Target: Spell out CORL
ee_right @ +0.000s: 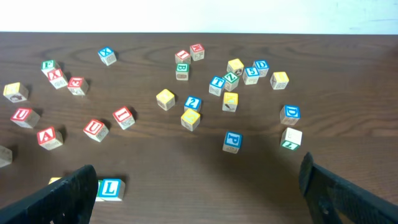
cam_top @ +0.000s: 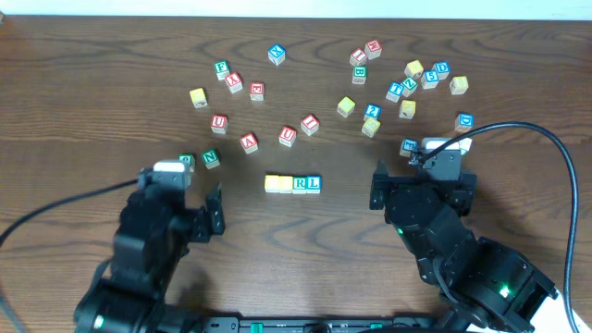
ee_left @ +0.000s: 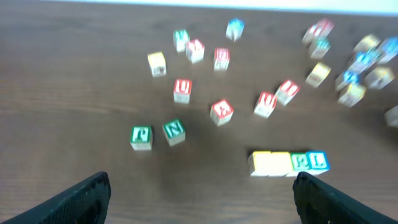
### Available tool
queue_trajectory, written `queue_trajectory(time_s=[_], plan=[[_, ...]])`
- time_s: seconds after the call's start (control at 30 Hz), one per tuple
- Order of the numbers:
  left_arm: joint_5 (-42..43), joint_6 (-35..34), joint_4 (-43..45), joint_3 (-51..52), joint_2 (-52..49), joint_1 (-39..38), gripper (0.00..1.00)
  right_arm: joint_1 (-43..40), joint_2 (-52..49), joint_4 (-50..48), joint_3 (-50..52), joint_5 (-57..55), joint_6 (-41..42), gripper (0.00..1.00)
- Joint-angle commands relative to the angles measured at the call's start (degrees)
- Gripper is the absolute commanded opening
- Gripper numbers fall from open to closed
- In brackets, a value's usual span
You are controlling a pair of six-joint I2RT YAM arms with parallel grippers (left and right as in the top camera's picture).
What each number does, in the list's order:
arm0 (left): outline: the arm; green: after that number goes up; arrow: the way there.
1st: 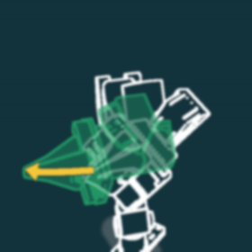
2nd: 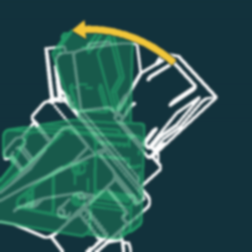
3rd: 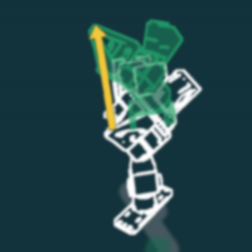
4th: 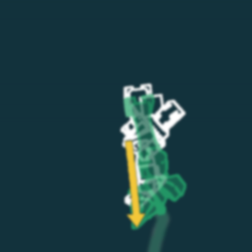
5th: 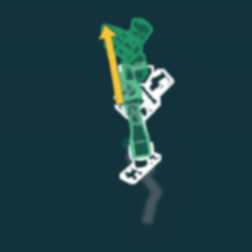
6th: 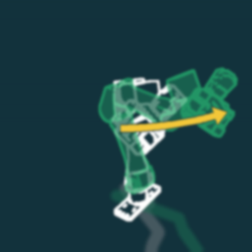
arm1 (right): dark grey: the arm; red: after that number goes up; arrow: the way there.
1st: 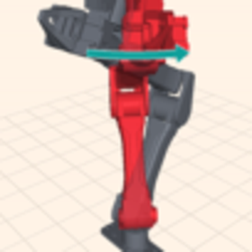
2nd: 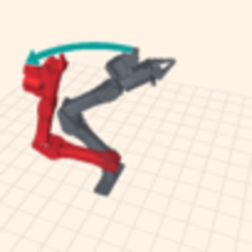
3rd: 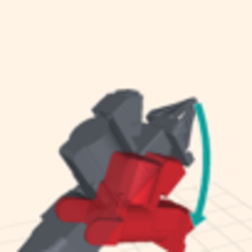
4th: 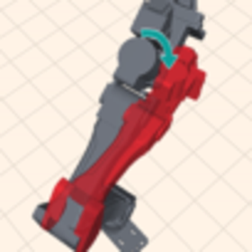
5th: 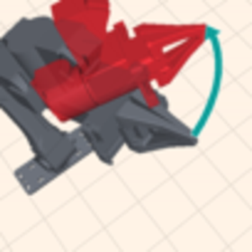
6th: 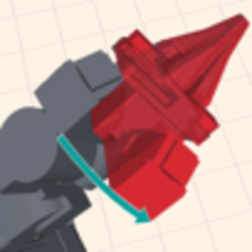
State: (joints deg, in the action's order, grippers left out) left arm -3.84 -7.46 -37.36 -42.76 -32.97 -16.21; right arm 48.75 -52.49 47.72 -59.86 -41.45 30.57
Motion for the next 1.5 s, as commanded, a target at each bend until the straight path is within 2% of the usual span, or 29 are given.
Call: queue_trajectory(time_s=[0.0, 0.13, 0.27, 0.4, 0.53, 0.8, 0.9, 1.03, 1.47], plan=[[-1.1, -0.3, 0.4, 4.4, 9.7, 0.2, 0.92, -0.4, 0.0, 0.1, 0.0, -1.5, 0.2, 0.99], [0.4, -0.3, 7.0, 11.2, 20.7, 1.9, 0.92, -0.4, -0.1, 0.1, 0.0, -1.5, 0.2, 0.99], [6.9, -0.3, 24.2, 21.7, 31.4, 7.2, 0.92, -0.4, -0.1, 0.1, 0.0, -1.5, 0.2, 0.99], [12.3, -0.3, 42.1, 30.7, 32.9, 11.3, 0.92, -0.4, -0.6, 0.1, 0.0, -1.5, 0.2, 0.99], [12.2, -0.2, 49.5, 35.0, 32.9, 13.0, 0.92, -0.4, -0.8, 0.1, 0.0, -1.5, 0.2, 0.99], [12.0, -0.3, 50.5, 42.5, 32.9, 17.9, 0.92, -0.4, -0.9, 0.1, 0.0, -1.5, 0.2, 0.99], [11.8, -0.3, 45.4, 42.5, 32.9, 17.9, 0.92, -0.4, -1.1, 0.1, 0.0, -1.5, 0.2, 0.99], [11.7, -0.3, 33.2, 42.5, 32.9, 17.9, 0.92, -0.4, -1.2, 0.1, 0.0, -1.5, 0.2, 0.99], [12.2, -0.3, 33.9, 42.5, 32.7, 17.9, 0.92, -0.4, -1.4, 0.1, 0.0, -1.5, 0.2, 0.99]])
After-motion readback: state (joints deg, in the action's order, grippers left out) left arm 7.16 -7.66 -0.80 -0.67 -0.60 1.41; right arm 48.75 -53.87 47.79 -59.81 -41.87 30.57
